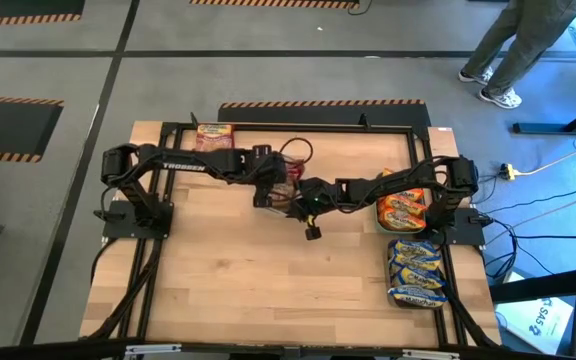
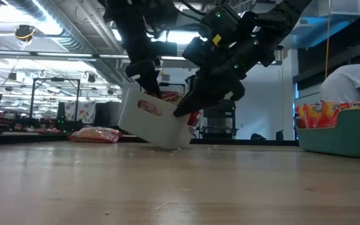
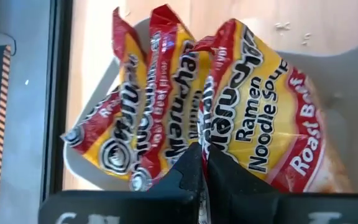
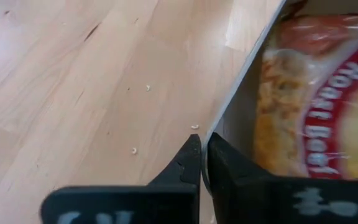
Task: Sort Maruchan noodles
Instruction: Adjust the white bin
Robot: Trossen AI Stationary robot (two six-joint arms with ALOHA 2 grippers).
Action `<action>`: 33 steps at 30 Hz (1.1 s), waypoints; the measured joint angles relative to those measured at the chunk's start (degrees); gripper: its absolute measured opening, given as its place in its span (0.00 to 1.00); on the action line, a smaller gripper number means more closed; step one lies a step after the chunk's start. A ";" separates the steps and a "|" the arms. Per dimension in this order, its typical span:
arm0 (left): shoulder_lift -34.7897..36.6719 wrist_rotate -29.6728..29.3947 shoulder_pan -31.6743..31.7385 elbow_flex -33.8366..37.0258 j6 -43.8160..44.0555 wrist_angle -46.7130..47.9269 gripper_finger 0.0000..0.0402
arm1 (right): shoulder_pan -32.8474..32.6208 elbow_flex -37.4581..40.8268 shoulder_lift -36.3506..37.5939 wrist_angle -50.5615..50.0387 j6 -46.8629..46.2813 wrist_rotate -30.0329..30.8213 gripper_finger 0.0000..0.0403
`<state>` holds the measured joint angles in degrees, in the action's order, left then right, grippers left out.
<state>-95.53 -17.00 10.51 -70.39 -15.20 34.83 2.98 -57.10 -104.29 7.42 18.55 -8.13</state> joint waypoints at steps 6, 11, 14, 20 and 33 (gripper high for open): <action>0.00 0.20 -1.30 0.04 0.36 -0.22 0.00 | -0.05 -0.08 0.05 0.51 -3.16 0.19 0.18; 0.00 0.20 -1.38 0.04 3.20 0.17 0.01 | 0.00 -0.07 1.26 -2.17 -3.74 0.03 0.37; 0.00 0.19 -1.40 0.12 4.67 0.05 0.00 | -0.01 0.07 2.74 -2.66 -4.42 1.93 0.44; 0.00 -0.42 -1.23 0.59 4.41 -0.77 0.01 | 0.00 0.04 4.04 3.66 -8.32 9.66 0.46; 0.00 -0.06 -1.10 0.59 1.19 -3.52 0.00 | 1.88 0.04 -2.13 11.25 -1.44 8.48 0.04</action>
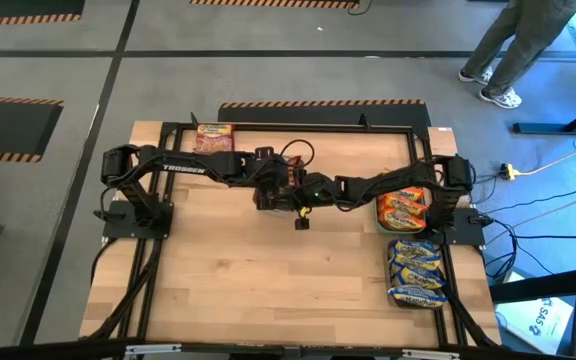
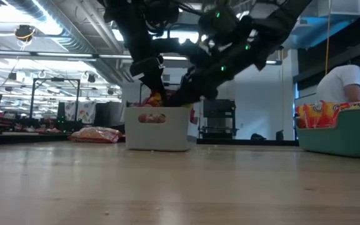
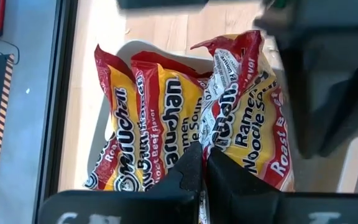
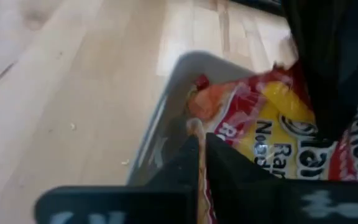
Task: Sort Maruchan noodles
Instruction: Adjust the white bin
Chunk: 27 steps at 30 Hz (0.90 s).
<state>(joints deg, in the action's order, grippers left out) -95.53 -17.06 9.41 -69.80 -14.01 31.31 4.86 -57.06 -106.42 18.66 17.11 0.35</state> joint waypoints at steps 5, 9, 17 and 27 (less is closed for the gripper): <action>0.00 -0.32 0.00 0.00 0.00 -0.54 0.03 | 1.68 -0.04 -2.49 1.34 -0.11 -1.43 0.05; 0.07 -2.77 -0.78 0.00 0.32 -1.04 0.05 | 2.29 -0.02 -2.59 0.62 -0.20 -1.43 0.04; 4.69 -8.97 -5.08 -0.02 1.21 2.63 0.10 | 2.30 -0.02 -2.59 0.18 -0.30 -1.41 0.01; 9.85 -8.69 -3.96 3.74 12.74 9.06 0.10 | 2.30 -0.02 -2.59 -0.07 -0.67 -1.41 0.00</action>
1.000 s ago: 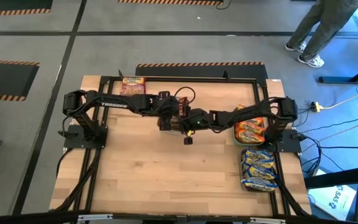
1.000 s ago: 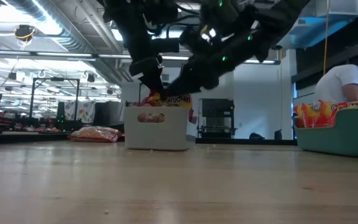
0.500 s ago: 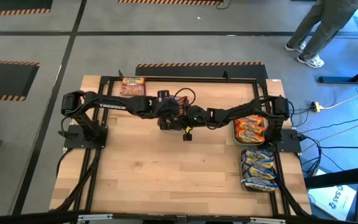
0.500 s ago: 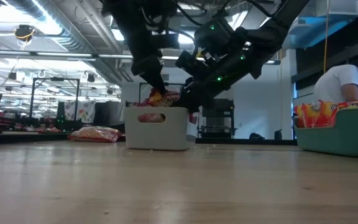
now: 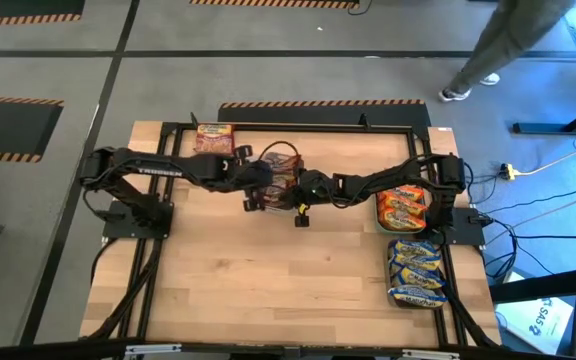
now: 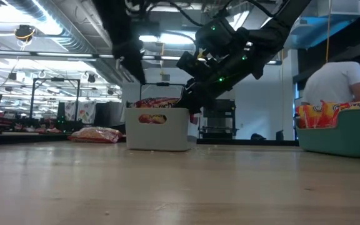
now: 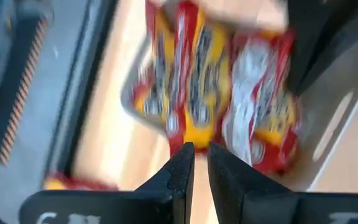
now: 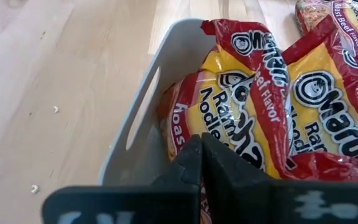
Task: Sort Maruchan noodles
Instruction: Adjust the white bin
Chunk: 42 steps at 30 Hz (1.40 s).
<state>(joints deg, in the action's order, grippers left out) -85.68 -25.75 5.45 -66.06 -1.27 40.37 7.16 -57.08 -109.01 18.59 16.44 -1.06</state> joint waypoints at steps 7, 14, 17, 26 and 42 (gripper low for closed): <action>1.54 10.89 3.81 7.87 7.10 2.68 0.10 | 0.00 0.00 0.02 0.54 0.25 -3.40 0.00; 1.45 24.18 6.85 16.91 5.20 -12.81 0.10 | 0.00 0.00 0.02 0.94 0.31 -3.27 0.00; 1.35 28.20 6.13 18.59 3.55 -18.48 0.10 | 0.00 0.04 0.04 0.79 0.33 -3.45 0.00; 1.41 26.44 4.99 18.55 2.28 -23.82 0.10 | -0.02 -2.59 -0.54 -2.09 0.36 -9.35 0.00; 1.41 27.44 3.70 18.58 2.18 -27.37 0.10 | -0.99 -3.28 -0.76 -3.42 5.23 13.05 0.00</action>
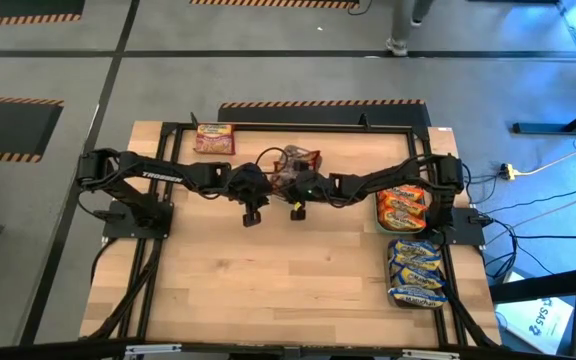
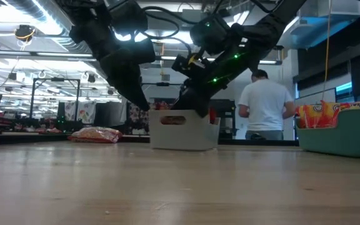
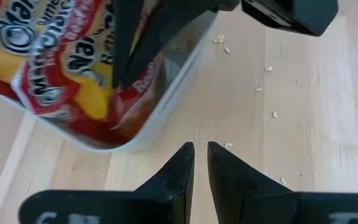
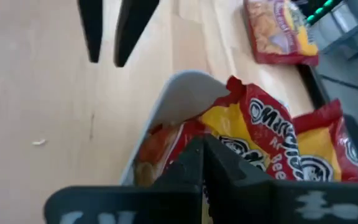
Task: Sort Maruchan noodles
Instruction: Adjust the white bin
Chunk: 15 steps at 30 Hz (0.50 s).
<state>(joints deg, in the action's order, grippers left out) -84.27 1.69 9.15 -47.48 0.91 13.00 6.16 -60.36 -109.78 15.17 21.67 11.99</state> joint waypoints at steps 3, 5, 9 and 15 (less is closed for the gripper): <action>0.00 -0.01 0.02 0.00 -0.02 0.02 0.10 | -0.30 0.00 0.00 0.39 0.74 0.24 0.00; 0.00 -0.07 0.02 0.00 -0.02 -0.03 0.10 | -0.58 0.00 0.00 0.39 0.64 -0.46 0.00; 0.61 -0.52 0.04 -0.20 0.00 -0.12 0.10 | -1.39 0.09 2.65 -2.21 0.47 -0.32 0.00; 0.72 -4.21 0.04 -3.70 0.27 0.78 0.10 | -2.11 0.29 10.92 -12.01 -1.59 -0.09 0.00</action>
<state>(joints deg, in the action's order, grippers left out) -83.55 -2.52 9.19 -51.18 1.18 13.77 4.05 -60.06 -98.86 3.15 20.08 11.90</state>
